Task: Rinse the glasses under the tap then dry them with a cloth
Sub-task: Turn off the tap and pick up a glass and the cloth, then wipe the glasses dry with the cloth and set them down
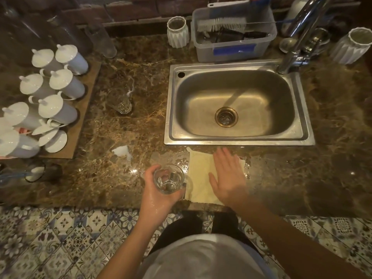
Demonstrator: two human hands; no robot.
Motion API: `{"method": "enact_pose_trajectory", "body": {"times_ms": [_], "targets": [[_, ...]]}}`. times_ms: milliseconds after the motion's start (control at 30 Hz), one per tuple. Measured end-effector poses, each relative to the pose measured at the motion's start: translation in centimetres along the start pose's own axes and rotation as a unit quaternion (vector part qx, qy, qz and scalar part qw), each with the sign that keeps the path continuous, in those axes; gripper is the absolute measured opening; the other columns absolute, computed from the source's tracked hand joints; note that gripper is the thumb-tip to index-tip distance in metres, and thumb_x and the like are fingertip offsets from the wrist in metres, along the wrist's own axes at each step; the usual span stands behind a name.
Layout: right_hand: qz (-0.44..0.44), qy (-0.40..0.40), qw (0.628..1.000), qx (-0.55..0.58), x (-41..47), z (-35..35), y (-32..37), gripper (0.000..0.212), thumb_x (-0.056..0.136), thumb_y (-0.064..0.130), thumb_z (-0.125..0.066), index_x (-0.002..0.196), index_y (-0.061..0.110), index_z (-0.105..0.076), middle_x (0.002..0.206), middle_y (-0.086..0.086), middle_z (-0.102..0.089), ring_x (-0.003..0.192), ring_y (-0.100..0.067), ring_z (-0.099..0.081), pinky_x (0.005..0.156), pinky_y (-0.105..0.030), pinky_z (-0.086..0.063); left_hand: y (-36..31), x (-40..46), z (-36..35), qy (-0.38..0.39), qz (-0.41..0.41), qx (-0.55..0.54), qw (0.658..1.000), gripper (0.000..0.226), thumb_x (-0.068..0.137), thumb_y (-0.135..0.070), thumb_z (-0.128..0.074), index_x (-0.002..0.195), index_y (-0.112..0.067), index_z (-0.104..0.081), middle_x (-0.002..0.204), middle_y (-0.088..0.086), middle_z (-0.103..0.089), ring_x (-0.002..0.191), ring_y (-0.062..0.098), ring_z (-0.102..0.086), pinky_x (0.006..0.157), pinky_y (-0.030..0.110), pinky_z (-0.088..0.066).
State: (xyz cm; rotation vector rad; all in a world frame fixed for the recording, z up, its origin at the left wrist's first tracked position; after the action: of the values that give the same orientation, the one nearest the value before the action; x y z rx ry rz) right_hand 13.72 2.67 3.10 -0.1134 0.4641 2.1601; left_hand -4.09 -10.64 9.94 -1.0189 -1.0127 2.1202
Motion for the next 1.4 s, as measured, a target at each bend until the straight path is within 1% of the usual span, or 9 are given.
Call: {"method": "enact_pose_trajectory", "body": {"times_ms": [167, 333, 500, 667, 767, 900, 1167, 1333, 1400], "targets": [[0.114, 0.006, 0.993, 0.028, -2.6, -3.4, 2.9, 0.066, 0.103, 0.05, -0.042, 0.159, 0.018, -0.027, 0.168, -0.004, -0.017, 0.157, -0.023, -0.01, 0.125, -0.054, -0.019, -0.3, 0.3, -0.7, 0.012, -0.02, 0.022, 0.999, 0.087, 0.069, -0.011, -0.095, 0.133, -0.032, -0.04, 0.124, -0.015, -0.059, 0.116, -0.013, -0.053, 0.092, 0.001, -0.038], [0.096, 0.047, 0.994, -0.016, -1.5, -4.5, 1.2, 0.094, 0.088, 0.086, -0.028, 0.162, 0.028, -0.017, 0.171, -0.006, -0.005, 0.157, -0.028, -0.001, 0.124, -0.059, -0.01, -0.5, 0.2, -0.7, 0.005, -0.038, 0.045, 0.998, 0.087, 0.07, -0.012, -0.094, 0.132, -0.035, -0.038, 0.12, -0.02, -0.058, 0.11, -0.023, -0.05, 0.088, -0.004, -0.037], [0.165, 0.078, 0.982, -0.057, -2.0, -5.2, 1.3, 0.105, 0.078, 0.095, -0.027, 0.162, 0.034, -0.006, 0.17, -0.011, 0.006, 0.156, -0.034, 0.01, 0.122, -0.063, 0.001, -0.3, 0.0, -0.1, -0.006, -0.027, 0.048, 0.998, 0.089, 0.068, -0.023, -0.095, 0.122, -0.058, -0.034, 0.126, -0.018, -0.057, 0.116, -0.011, -0.055, 0.1, 0.021, -0.045], [0.131, 0.064, 0.988, -0.058, -1.6, -5.7, 1.2, 0.061, 0.102, 0.06, -0.016, 0.16, 0.04, -0.012, 0.171, -0.004, -0.005, 0.157, -0.03, 0.005, 0.123, -0.058, 0.001, -0.4, 0.2, -0.1, 0.008, -0.015, 0.062, 0.998, 0.091, 0.067, -0.028, -0.095, 0.127, -0.059, -0.033, 0.126, -0.031, -0.05, 0.107, 0.043, -0.067, 0.097, 0.058, -0.056], [0.044, 0.033, 0.988, 0.148, -1.5, -3.8, 0.9, 0.058, 0.103, 0.06, -0.009, 0.157, 0.044, -0.022, 0.169, 0.01, -0.009, 0.157, -0.014, 0.005, 0.126, -0.047, 0.004, -0.8, 0.4, -0.2, 0.004, -0.036, 0.082, 0.996, 0.093, 0.071, -0.019, -0.094, 0.133, -0.049, -0.032, 0.125, -0.03, -0.05, 0.114, 0.029, -0.065, 0.095, 0.021, -0.056], [-0.173, -0.002, 0.831, 0.528, -2.2, 1.4, -0.3, 0.053, 0.101, 0.064, -0.031, 0.14, 0.036, -0.054, 0.132, 0.008, -0.065, 0.127, -0.014, -0.058, 0.112, -0.05, -0.045, -3.0, 0.9, -0.5, 0.006, -0.075, 0.132, 0.988, 0.097, 0.073, -0.022, -0.093, 0.135, -0.058, -0.027, 0.136, -0.018, -0.047, 0.125, 0.018, -0.057, 0.104, 0.039, -0.054], [-0.217, 0.054, 0.78, 0.584, -3.1, 8.5, 1.2, 0.073, 0.086, 0.089, -0.018, 0.128, 0.05, -0.063, 0.125, 0.012, -0.071, 0.121, -0.013, -0.064, 0.109, -0.047, -0.043, -10.0, 1.8, -3.8, 0.035, -0.187, 0.211, 0.959, 0.096, 0.067, -0.044, -0.092, 0.147, -0.036, -0.038, 0.131, -0.019, -0.044, 0.128, 0.006, -0.039, 0.108, 0.03, -0.039], [-0.107, 0.048, 0.747, 0.655, -2.6, 13.9, 2.2, 0.031, 0.104, 0.041, -0.051, 0.131, 0.038, -0.066, 0.116, 0.013, -0.075, 0.108, -0.001, -0.07, 0.093, -0.022, -0.053, -13.0, 2.1, -5.1, 0.081, -0.227, 0.152, 0.958, 0.1, 0.061, -0.047, -0.094, 0.145, -0.034, -0.042, 0.136, -0.018, -0.047, 0.128, 0.001, -0.039, 0.099, 0.003, -0.029], [-0.106, 0.024, 0.77, 0.628, -1.9, 14.6, 1.1, 0.042, 0.093, 0.024, -0.073, 0.131, 0.037, -0.061, 0.116, 0.007, -0.074, 0.101, -0.006, -0.072, 0.085, -0.025, -0.059, -14.1, 1.9, -5.8, 0.109, -0.253, 0.159, 0.948, 0.101, 0.058, -0.052, -0.094, 0.141, -0.044, -0.037, 0.134, -0.022, -0.044, 0.127, -0.001, -0.039, 0.099, 0.002, -0.029]]}}
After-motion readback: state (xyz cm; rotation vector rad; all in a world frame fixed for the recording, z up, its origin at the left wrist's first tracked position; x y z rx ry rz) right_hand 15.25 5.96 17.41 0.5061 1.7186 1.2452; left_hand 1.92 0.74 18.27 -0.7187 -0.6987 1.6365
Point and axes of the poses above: each hand's wrist, its own x-axis towards the middle knuckle, its own z-axis out of the back of the hand, y = z × x, the point moved 8 cm from there along x, towards the middle knuckle
